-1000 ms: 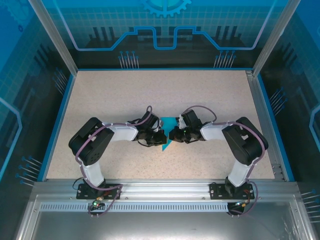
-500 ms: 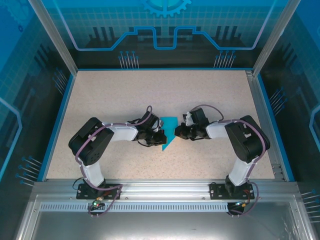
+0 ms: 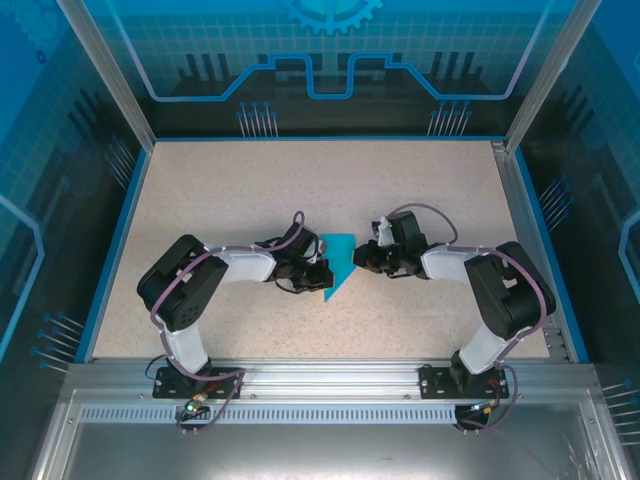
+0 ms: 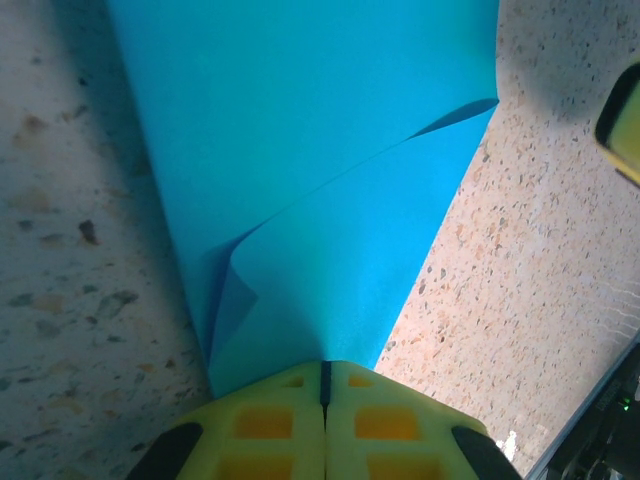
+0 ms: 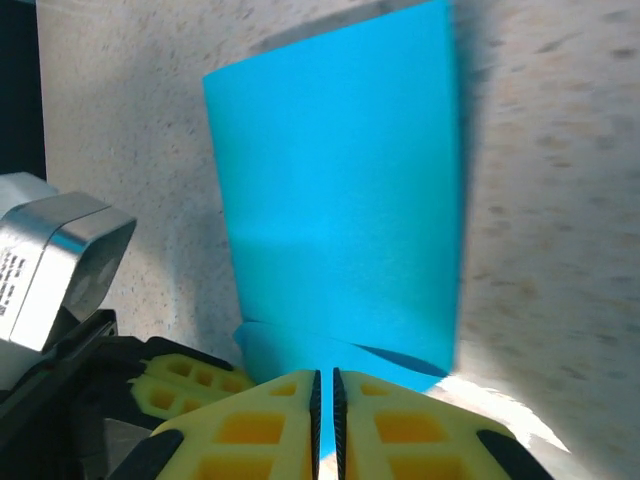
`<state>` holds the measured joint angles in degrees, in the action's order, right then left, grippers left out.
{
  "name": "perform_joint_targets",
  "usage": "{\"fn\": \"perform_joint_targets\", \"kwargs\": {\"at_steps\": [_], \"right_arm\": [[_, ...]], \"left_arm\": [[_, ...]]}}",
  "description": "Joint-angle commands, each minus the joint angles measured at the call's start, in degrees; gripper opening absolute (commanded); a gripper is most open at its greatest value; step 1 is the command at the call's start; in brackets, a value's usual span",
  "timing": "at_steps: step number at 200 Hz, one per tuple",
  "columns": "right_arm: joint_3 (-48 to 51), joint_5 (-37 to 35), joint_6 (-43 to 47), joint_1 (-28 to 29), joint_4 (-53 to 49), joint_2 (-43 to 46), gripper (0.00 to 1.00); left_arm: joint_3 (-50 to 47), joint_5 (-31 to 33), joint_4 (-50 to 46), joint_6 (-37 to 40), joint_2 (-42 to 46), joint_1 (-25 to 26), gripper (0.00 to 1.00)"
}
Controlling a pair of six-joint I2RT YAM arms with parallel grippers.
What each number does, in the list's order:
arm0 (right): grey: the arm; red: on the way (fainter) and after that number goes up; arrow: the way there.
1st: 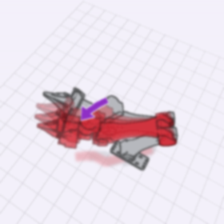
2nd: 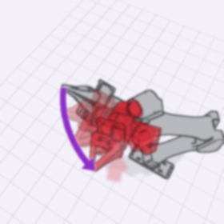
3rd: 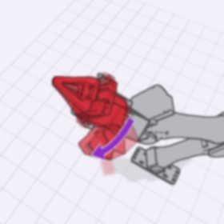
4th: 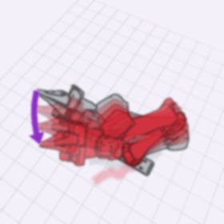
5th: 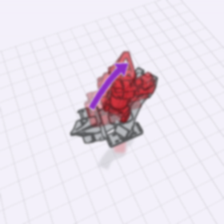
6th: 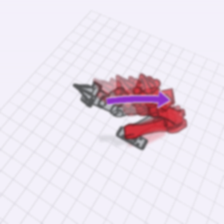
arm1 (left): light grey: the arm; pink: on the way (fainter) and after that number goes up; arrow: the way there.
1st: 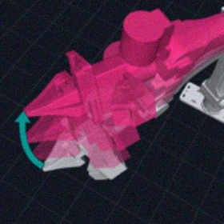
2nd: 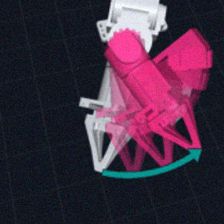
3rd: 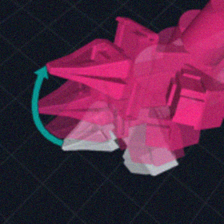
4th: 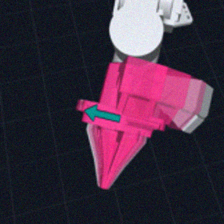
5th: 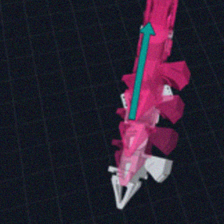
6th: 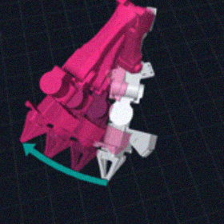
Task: Fold a paper plane with a square sheet of paper (pick it up from the middle)
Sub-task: Third fold the triangle at the center of the table.
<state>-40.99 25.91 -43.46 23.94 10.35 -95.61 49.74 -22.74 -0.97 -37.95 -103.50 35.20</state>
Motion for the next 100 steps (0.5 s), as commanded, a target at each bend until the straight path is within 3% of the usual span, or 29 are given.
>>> {"fn": "perform_joint_targets", "kwargs": {"at_steps": [1,45,100], "right_arm": [[-1.96,-2.07,0.07,2.86,-2.06,-2.56,0.15],[-2.97,-4.53,-0.62,3.59,-1.77,-7.6,0.14],[-2.27,-5.36,-0.13,-1.55,-2.18,-8.64,0.14]], "left_arm": [[-1.84,3.89,-4.66,2.0,-1.36,-0.05,0.08],[-1.82,3.87,-5.1,2.43,-1.2,-0.04,0.08],[-3.54,4.27,-3.75,2.79,-0.39,-0.12,0.08]]}}
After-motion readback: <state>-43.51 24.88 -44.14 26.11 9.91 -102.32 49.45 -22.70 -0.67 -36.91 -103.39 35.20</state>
